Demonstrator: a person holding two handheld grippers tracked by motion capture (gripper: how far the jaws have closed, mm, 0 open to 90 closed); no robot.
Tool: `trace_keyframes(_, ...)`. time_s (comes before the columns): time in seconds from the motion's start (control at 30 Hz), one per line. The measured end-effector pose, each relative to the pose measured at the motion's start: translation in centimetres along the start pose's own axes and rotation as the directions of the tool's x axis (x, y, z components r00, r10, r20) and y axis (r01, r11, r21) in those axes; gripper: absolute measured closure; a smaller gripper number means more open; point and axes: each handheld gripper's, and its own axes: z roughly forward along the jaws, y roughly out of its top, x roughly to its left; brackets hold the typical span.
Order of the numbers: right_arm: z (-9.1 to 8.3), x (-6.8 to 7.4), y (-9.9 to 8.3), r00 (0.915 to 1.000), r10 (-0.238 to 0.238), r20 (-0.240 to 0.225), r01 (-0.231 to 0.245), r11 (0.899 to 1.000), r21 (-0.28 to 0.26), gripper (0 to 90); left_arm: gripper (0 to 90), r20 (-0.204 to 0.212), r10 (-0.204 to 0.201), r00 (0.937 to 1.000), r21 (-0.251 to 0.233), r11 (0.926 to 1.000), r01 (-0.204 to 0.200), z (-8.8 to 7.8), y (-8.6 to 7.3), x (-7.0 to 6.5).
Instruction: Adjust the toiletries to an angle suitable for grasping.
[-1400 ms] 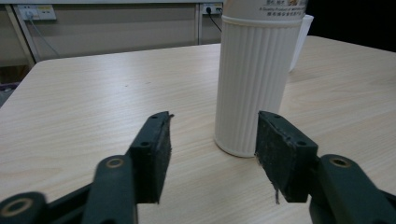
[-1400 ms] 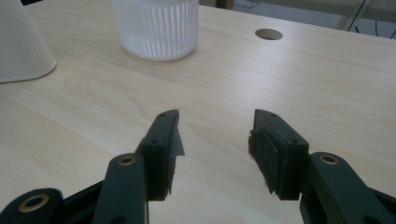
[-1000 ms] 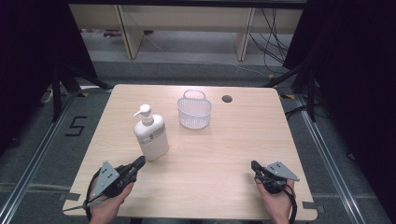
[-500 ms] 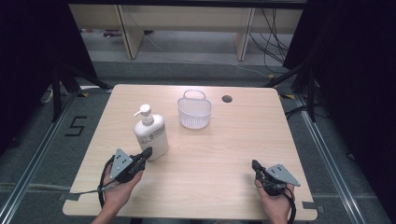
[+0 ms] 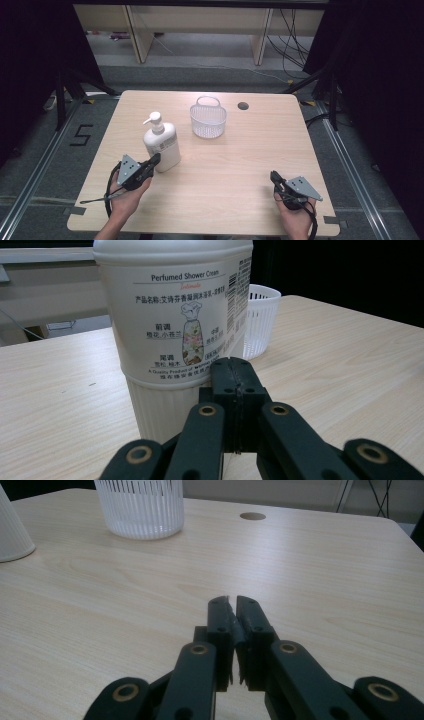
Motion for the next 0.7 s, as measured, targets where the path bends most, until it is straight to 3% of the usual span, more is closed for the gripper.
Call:
trace_keyframes(0.1,0.0,0.0,0.0,1.0,0.003,0.003,-0.003,1.0,-0.009,85.5,89.7,-0.008,-0.001,1.0,-0.001,1.0,0.001,0.0,0.0,0.2)
trace_keyframes(0.13,-0.1,0.4,0.0,0.9984,0.057,-0.005,-0.056,0.998,0.01,85.3,89.7,-0.021,-0.006,0.9998,0.0,1.0,0.006,-0.1,0.0,0.4)
trace_keyframes(0.5,-0.1,0.4,-0.1,0.9987,0.05,0.008,-0.051,0.999,0.008,83.9,89.7,-0.072,-0.042,0.9965,-0.007,0.9991,0.042,0.5,0.1,2.0)
trace_keyframes(0.53,0.0,0.1,-0.1,0.9998,0.018,0.012,-0.018,1.0,0.0,83.7,89.7,-0.083,-0.044,0.9956,0.001,0.999,0.044,0.6,0.1,2.3)
trace_keyframes(0.7,-0.1,0.1,-0.1,0.9997,0.024,0.005,-0.024,1.0,0.001,83.2,89.7,-0.101,-0.057,0.9933,0.004,0.9983,0.058,0.8,0.1,2.8)
